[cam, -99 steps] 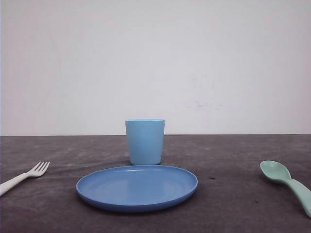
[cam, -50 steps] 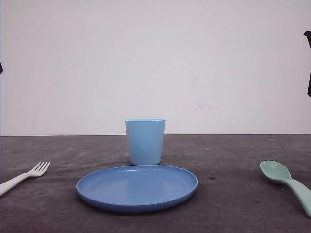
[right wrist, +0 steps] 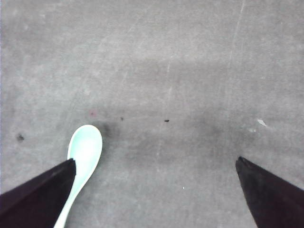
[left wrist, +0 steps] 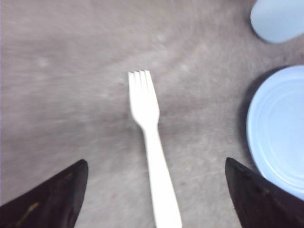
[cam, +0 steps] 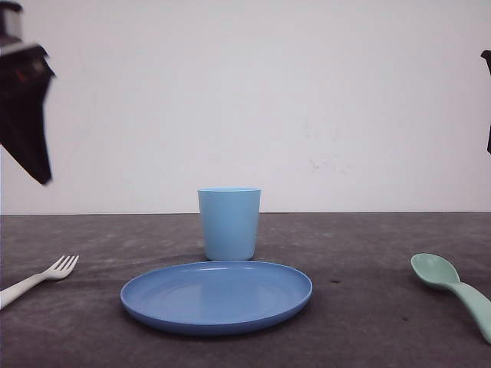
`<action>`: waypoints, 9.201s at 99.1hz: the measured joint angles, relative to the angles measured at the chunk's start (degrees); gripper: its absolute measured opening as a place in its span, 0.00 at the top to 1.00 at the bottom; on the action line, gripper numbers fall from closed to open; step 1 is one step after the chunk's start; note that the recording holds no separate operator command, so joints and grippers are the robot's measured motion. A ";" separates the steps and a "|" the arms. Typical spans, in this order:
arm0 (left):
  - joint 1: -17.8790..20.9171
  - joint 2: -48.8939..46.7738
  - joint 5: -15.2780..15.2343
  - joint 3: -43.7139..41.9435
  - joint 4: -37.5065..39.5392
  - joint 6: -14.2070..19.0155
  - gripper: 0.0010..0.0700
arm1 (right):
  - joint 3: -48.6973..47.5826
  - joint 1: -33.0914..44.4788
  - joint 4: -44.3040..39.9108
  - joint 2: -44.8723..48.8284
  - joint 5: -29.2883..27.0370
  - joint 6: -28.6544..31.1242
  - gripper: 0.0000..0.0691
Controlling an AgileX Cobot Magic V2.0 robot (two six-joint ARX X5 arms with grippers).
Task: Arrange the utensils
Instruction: 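Lower the left gripper onto the white fork and close it, then lift the white fork with the left gripper and carry it over the cup, then release the fork into the light blue cup and raise the left gripper, then lower the right gripper onto the mint-green spoon and close it, then lift the spoon with the right gripper and lower it into the cup, then open the right gripper and raise it away from the cup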
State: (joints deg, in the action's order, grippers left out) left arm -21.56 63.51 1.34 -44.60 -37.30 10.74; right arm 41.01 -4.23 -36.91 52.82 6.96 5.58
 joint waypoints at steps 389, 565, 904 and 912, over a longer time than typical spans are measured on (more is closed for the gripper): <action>-12.33 38.14 4.59 -6.93 66.60 -11.23 0.75 | 0.00 0.00 -0.22 0.00 0.50 -0.02 0.02; 7.08 -15.87 -1.49 -6.93 5.62 -8.20 0.51 | 0.26 -15.28 16.37 31.01 10.47 6.93 0.89; 7.08 -15.89 -1.46 -6.93 1.70 -8.20 0.51 | 18.21 -32.57 64.78 44.74 7.82 -8.79 0.39; 7.08 -15.89 -1.46 -6.93 1.70 -8.20 0.51 | 18.21 -32.46 60.46 40.46 7.82 -8.81 0.39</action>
State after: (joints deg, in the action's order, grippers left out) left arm -14.48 47.62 -0.12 -51.53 -35.59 2.55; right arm 59.22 -36.69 23.55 93.27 14.79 -3.22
